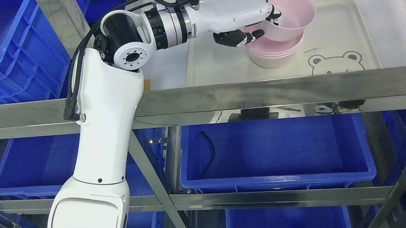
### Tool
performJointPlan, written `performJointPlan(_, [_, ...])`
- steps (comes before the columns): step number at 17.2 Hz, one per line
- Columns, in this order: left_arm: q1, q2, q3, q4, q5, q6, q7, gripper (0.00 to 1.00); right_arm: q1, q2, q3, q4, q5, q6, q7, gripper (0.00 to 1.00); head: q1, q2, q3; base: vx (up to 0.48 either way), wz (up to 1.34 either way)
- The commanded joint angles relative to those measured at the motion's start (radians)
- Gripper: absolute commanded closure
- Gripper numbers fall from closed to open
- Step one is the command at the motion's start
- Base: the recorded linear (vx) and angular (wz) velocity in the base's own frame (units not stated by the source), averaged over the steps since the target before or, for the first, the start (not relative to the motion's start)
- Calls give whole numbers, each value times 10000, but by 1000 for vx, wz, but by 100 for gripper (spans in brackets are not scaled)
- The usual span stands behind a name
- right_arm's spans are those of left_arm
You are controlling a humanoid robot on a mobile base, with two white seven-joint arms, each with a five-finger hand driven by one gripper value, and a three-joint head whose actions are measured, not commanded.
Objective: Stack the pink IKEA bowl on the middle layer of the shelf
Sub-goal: 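Lower the held bowl with the left hand onto the pink bowl on the tray, then open the left hand and release the bowl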
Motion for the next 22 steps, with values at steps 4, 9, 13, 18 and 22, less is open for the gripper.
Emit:
performJointPlan(4, [635, 370, 325, -481, 11, 2, 8, 96, 151, -175, 0, -175, -4, 4, -5, 0, 0, 0, 0, 0, 0])
performJointPlan(9, [635, 146, 631, -450, -20, 2, 69, 42, 151, -175, 0, -175, -5, 4, -5, 0, 0, 0, 0, 0, 0])
performJointPlan(13, [635, 146, 1628, -404, 543, 2, 693, 20, 151, -175, 0, -175, -5, 4, -5, 0, 0, 0, 0, 0, 0])
performJointPlan(18, [2087, 146, -68, -556, 4962, 2, 2846, 19, 151, -175, 0, -175, 11, 4, -5, 0, 0, 0, 0, 0, 0])
performJointPlan(22, [3852, 146, -2690, -1599, 5012, 2, 3670, 16, 151, -175, 0, -175, -4, 4, -5, 0, 0, 0, 0, 0, 0])
